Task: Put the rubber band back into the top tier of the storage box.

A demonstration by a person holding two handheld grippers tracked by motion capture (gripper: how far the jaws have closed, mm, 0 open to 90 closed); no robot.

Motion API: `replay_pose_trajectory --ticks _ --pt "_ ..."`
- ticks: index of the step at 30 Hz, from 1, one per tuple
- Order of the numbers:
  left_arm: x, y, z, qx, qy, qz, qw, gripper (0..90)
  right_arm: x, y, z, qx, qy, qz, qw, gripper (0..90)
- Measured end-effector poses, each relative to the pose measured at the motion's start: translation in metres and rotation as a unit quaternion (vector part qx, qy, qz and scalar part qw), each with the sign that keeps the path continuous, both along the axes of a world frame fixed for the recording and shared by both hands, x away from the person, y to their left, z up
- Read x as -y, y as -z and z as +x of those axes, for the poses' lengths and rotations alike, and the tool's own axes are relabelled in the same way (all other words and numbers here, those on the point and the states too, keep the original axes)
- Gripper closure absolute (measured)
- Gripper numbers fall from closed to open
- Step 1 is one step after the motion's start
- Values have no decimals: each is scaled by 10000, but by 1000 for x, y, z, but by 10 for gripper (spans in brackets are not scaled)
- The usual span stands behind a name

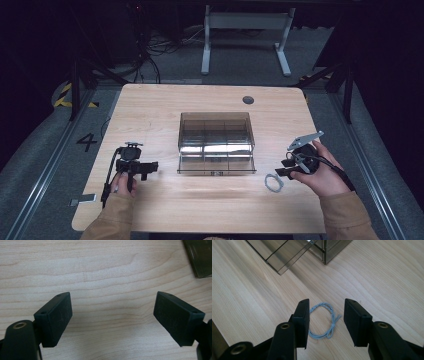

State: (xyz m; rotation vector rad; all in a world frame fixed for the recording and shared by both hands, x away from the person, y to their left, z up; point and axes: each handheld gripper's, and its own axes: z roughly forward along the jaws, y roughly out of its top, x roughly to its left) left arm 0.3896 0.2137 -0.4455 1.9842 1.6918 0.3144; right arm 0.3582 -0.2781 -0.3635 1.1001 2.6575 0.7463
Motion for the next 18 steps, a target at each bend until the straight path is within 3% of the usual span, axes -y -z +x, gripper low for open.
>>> replay_pose_trajectory --ticks 13,18 --pt "1 0 0 -17 23 24 10000 162 -5 22 10 -395 192 -188 9989 632" --pt "1 0 1 -58 -35 50 10000 162 -8 33 14 -564 148 -279 9979 643"
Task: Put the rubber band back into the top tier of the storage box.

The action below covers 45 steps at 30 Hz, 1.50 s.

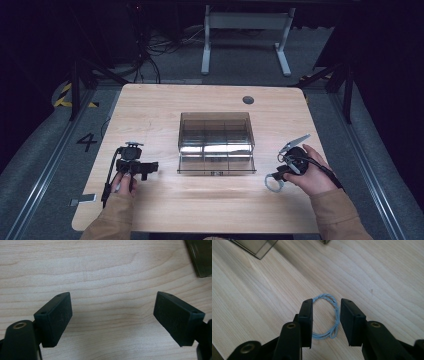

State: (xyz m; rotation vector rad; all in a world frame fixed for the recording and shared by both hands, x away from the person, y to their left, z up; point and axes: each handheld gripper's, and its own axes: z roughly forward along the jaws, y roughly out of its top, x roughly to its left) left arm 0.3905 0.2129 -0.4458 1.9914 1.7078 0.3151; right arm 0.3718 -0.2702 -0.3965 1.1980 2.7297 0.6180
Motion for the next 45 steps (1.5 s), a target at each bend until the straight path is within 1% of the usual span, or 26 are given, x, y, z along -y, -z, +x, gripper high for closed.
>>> replay_pose_trajectory --ticks 3,4,7,10,15,21,25,30,33,35,38,40,45 --pt "0 0 0 -5 10 7 10000 162 -2 5 2 -55 -23 -60 10000 648" --pt "0 0 0 -9 6 12 10000 162 -2 7 2 -73 12 -81 9999 651" --pt "0 0 0 -12 -6 5 10000 162 -2 12 4 -125 173 -243 9995 665" --pt "0 0 0 -8 -14 -5 10000 162 -1 16 6 -195 291 -264 9990 673" --pt "0 0 0 -13 -8 -3 10000 162 1 21 8 -299 335 -324 9985 685" --pt "0 0 0 -16 6 -7 10000 162 1 25 9 -354 403 -433 9976 718" --pt "-1 0 0 -6 -3 -18 10000 162 1 26 9 -400 526 -488 9966 743" --pt "-1 0 0 4 -4 -34 10000 162 0 28 10 -461 521 -566 9960 768" --pt "-1 0 0 5 -5 -42 10000 162 -2 29 9 -447 533 -593 9958 780" --pt "-1 -1 0 11 5 -43 10000 162 -2 30 9 -433 485 -622 9959 794" --pt "-1 -1 0 13 0 -48 10000 162 -3 30 9 -454 496 -665 9955 827" --pt "-1 -1 0 10 -2 -53 10000 162 -2 30 10 -470 490 -675 9954 849" --pt "-1 -1 0 9 0 -56 10000 162 -2 30 10 -489 530 -625 9954 858"
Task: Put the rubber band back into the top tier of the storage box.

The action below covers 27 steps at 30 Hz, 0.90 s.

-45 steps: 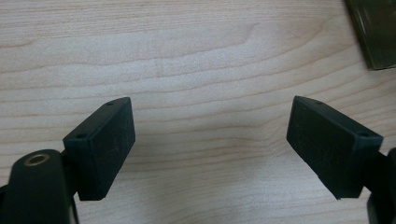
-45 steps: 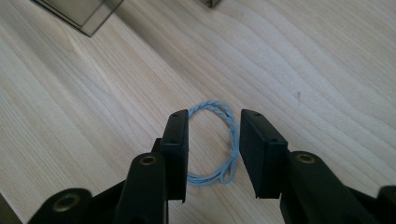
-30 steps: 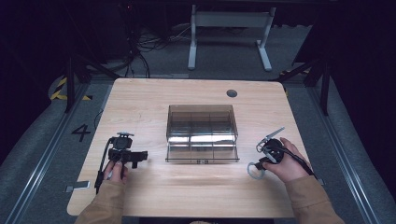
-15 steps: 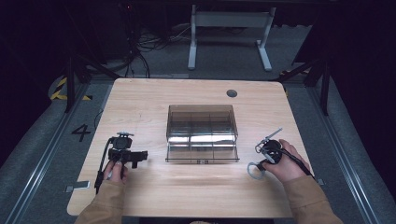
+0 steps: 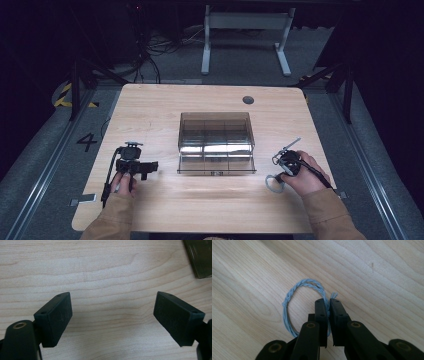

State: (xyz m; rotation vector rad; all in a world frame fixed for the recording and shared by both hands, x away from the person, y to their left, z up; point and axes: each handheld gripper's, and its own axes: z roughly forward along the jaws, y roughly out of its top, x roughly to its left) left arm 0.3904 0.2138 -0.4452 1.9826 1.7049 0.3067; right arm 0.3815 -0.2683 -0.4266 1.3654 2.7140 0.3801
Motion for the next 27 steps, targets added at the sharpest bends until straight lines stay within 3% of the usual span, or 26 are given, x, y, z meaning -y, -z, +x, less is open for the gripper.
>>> replay_pose_trajectory --ticks 8,27 --pt "0 0 0 -3 0 0 10000 162 1 -8 -2 8 51 106 9999 861" --pt "0 0 -1 52 63 7 10000 162 14 -43 -13 525 185 499 9972 863"
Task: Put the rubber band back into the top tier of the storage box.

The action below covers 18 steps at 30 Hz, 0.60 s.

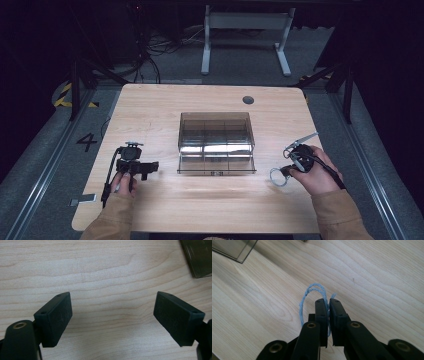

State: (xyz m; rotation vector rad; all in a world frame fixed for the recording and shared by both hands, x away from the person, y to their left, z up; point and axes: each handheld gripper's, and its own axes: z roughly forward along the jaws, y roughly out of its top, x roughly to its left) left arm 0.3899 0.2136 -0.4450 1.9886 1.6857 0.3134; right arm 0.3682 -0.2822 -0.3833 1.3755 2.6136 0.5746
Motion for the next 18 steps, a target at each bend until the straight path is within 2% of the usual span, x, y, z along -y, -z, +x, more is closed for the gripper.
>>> replay_pose_trajectory --ticks 11,18 --pt "0 0 0 -27 1 -5 10000 162 12 -21 -7 324 167 189 9992 862" --pt "1 2 1 -50 -14 27 10000 162 13 -31 -7 402 164 268 9987 862"
